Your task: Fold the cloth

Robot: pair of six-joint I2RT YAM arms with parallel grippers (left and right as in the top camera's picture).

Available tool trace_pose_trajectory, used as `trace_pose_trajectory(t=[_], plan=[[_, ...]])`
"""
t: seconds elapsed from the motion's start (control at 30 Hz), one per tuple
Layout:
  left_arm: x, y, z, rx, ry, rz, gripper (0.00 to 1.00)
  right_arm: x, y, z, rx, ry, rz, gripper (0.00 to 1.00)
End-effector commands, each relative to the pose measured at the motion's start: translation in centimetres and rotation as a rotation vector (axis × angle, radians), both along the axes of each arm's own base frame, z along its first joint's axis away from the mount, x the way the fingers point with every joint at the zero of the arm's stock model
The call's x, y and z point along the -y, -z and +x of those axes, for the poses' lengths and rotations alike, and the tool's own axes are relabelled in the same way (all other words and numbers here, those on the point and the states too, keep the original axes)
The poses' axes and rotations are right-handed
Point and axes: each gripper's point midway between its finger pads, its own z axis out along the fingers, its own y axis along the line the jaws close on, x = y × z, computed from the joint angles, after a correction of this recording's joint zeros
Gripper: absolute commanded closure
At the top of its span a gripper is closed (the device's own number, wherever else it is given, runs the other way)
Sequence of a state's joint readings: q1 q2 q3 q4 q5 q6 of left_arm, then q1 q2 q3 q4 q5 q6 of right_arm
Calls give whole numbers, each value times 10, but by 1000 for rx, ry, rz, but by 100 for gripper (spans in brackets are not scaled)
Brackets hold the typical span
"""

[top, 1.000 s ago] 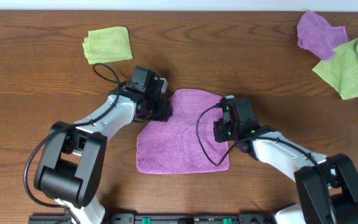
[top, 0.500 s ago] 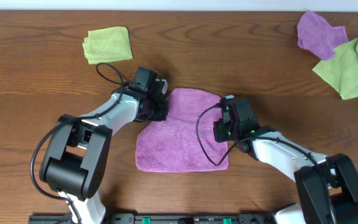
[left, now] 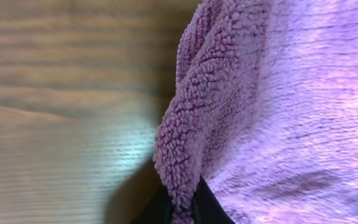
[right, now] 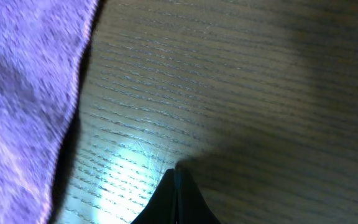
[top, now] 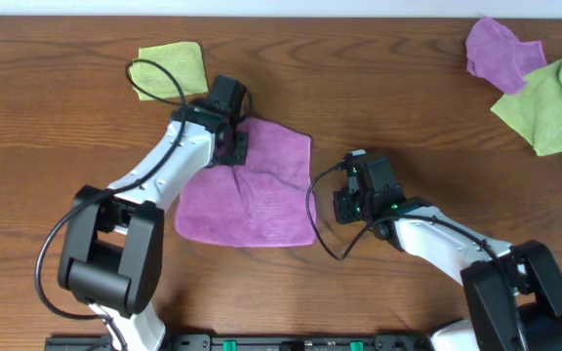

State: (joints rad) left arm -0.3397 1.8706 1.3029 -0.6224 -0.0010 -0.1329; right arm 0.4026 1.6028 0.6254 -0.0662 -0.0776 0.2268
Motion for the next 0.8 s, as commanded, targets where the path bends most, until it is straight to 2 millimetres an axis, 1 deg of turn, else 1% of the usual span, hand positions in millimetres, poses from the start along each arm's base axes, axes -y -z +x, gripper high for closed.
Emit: trace_pose_trajectory(t=[0.0,0.1,0.17,0.2,0.23,0.3,0.37,0.43,0.47,0.57,0.7,0.77], plan=[[-1,-11,3,24,6,9,91,14,18,-11,-53,34,-58,99],[5,-11,2,16,17,-25,90,8,16,-11,-52,20,-31,98],[5,-11,2,15,17,-27,89,-2,13,-10,-51,-5,19,79],[5,-11,1,14,18,-27,89,-6,11,-9,-43,-17,44,72],[5,-11,1,13,18,-26,89,-9,9,-6,-31,-21,55,68],[7,-9,-1,7,34,-32,88,-14,3,1,4,-28,78,58],[12,-6,-4,-13,54,-57,89,-21,-3,7,37,-41,114,56],[18,0,-10,-51,66,-91,94,-23,-9,15,73,-42,128,55],[21,2,-14,-73,71,-106,94,-24,-11,17,86,-43,133,55],[25,10,-26,-131,83,-120,94,-23,-17,27,122,-31,143,53],[31,16,-43,-189,104,-116,94,-16,-29,44,176,2,160,48],[40,16,-50,-208,128,-133,94,-14,-32,51,197,7,182,48]])
